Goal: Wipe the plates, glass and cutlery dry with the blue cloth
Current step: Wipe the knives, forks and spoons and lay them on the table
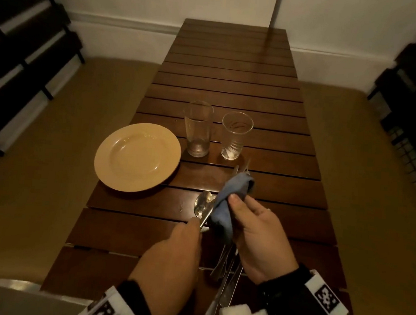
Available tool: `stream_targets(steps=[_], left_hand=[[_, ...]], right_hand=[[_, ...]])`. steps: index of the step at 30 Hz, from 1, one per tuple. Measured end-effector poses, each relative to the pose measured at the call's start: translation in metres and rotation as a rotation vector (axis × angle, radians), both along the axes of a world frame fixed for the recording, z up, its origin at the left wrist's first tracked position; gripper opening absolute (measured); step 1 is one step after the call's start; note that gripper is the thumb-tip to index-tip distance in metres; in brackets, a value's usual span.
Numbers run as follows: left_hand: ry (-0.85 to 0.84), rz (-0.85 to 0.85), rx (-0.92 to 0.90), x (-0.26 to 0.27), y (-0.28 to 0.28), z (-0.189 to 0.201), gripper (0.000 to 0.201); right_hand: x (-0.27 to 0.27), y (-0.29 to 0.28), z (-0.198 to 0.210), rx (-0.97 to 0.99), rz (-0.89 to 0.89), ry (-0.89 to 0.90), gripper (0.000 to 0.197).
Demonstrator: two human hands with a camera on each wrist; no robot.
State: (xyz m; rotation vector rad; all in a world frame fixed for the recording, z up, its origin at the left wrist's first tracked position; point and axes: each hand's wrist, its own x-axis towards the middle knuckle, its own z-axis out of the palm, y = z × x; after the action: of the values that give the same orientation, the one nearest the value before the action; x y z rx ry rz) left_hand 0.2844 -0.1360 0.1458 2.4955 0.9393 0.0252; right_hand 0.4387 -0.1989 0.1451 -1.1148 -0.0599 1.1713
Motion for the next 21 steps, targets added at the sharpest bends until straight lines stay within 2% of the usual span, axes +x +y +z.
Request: stream_targets(steps=[1,2,6,8,9,12,15,21], left_hand=[[0.044,-0.029,0.059,0.001,-0.005,-0.005,0.059],[0.071,-0.057,0.115,0.002,-0.011,-0.005,0.063],[0.114,-0.139,0.093,0.005,-0.023,-0.009,0.06],[0.018,-0.008,-0.096,0.004,-0.018,-0.009,0.061],[-0.054,0.081,-0.228,0.004,-0.016,-0.01,0.056],[-0.282,0.221,-0.536,0.003,-0.011,-0.013,0.011],[-0.379,0.232,-0.754,0.003,-0.006,-0.01,0.024],[-0.392,0.211,-1.108,-0.004,0.012,-0.002,0.01]], right_hand=[[0.0,0.003,-0.004,-0.017,-0.01,0.035,0.028],[0.002,0.007,-0.01,-0.05,-0.029,0.089,0.028],[0.006,0.018,-0.032,-0.194,-0.186,0.238,0.02],[0.007,0.018,-0.037,-0.169,-0.255,0.222,0.024],[0.007,0.017,-0.034,-0.136,-0.259,0.219,0.022],[0.005,0.016,-0.022,-0.033,-0.274,0.187,0.024],[0.005,0.019,-0.015,-0.008,-0.285,0.17,0.025],[0.01,0.01,-0.009,-0.063,-0.076,-0.027,0.023]])
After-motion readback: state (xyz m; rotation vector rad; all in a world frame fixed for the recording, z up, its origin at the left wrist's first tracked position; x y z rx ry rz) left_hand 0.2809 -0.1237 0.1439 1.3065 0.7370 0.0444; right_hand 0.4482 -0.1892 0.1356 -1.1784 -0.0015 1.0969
